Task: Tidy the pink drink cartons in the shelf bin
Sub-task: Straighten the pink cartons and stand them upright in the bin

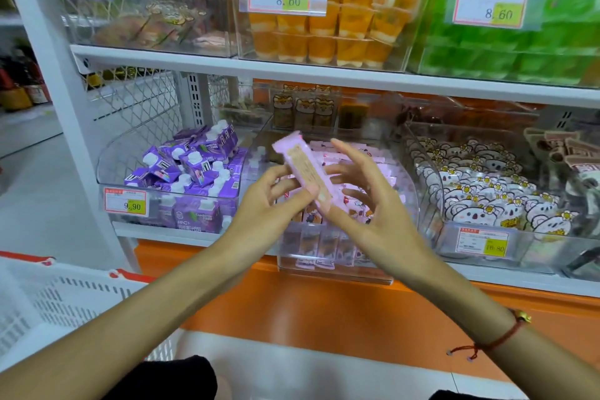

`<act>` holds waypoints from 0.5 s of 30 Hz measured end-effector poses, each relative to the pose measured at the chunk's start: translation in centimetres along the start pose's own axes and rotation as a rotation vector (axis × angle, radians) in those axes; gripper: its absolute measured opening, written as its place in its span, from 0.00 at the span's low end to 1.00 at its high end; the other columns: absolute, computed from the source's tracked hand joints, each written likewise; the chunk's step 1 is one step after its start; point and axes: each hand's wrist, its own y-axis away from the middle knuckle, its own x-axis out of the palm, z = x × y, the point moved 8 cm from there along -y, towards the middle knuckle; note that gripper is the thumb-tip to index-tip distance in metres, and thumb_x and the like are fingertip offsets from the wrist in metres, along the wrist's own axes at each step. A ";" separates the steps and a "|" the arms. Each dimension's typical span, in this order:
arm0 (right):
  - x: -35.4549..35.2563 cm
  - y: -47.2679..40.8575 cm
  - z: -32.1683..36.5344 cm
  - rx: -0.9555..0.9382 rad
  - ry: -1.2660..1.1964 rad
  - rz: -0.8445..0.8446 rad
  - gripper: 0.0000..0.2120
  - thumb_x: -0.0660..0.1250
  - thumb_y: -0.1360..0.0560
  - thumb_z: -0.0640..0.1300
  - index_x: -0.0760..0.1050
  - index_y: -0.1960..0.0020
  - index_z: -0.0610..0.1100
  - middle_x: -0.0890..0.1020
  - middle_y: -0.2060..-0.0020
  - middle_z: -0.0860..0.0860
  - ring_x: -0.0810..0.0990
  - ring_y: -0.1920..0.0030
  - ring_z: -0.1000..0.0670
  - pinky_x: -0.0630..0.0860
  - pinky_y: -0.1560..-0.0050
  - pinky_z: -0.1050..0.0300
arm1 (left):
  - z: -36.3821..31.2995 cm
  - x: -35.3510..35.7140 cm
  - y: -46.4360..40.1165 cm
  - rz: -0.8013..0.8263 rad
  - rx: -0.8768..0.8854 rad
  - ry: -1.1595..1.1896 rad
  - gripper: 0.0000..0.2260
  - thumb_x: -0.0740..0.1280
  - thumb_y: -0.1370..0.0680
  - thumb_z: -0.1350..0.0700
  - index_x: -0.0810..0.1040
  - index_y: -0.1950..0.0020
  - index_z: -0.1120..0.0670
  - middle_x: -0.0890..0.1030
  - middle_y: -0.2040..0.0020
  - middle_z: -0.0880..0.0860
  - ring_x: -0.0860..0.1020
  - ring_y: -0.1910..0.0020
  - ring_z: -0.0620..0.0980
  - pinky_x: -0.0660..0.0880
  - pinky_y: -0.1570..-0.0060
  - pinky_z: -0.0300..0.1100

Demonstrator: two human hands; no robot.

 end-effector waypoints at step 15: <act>0.1 -4.3 -2.6 0.035 0.167 0.023 0.15 0.73 0.29 0.50 0.74 0.45 0.54 0.78 0.48 0.62 0.75 0.45 0.63 0.68 0.49 0.75 | -1.7 -2.5 -3.1 -0.259 0.210 0.030 0.15 0.72 0.28 0.61 0.78 0.43 0.52 0.83 0.48 0.46 0.82 0.51 0.43 0.78 0.59 0.32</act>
